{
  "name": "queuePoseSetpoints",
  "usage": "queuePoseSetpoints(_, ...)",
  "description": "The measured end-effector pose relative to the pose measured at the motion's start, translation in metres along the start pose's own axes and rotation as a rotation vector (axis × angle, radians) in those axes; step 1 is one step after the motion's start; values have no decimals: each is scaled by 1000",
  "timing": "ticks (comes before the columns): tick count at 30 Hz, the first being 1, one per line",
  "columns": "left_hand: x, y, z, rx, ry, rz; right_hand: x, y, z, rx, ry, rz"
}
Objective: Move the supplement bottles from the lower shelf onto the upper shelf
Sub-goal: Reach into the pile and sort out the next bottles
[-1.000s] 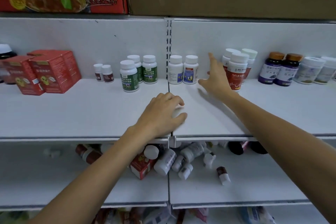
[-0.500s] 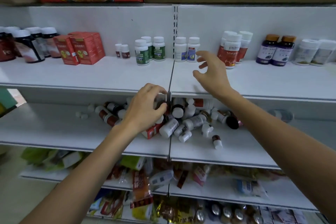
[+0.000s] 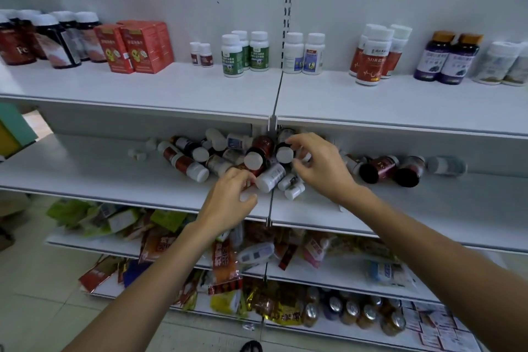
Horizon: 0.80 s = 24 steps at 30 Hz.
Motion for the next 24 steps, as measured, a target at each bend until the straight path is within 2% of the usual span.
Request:
queuePoseSetpoints(15,90,-17,29,-22,55,169,17,61,-121,591,93,36)
queuePoseSetpoints(20,119,-39,43,-26,42,152,30,79,-149,641,149,42)
queuePoseSetpoints(24,133,-55,60,-23,34,115,61,77,-154,646,139,118)
Point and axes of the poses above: each hand's wrist, its own y-axis away from the middle knuckle, its own x-axis out of the palm, z = x × y, the point moved 4 cm from there along -y, towards the middle knuckle, and after that the axes turned 11 degrees about -z, right-handed, at the moved point
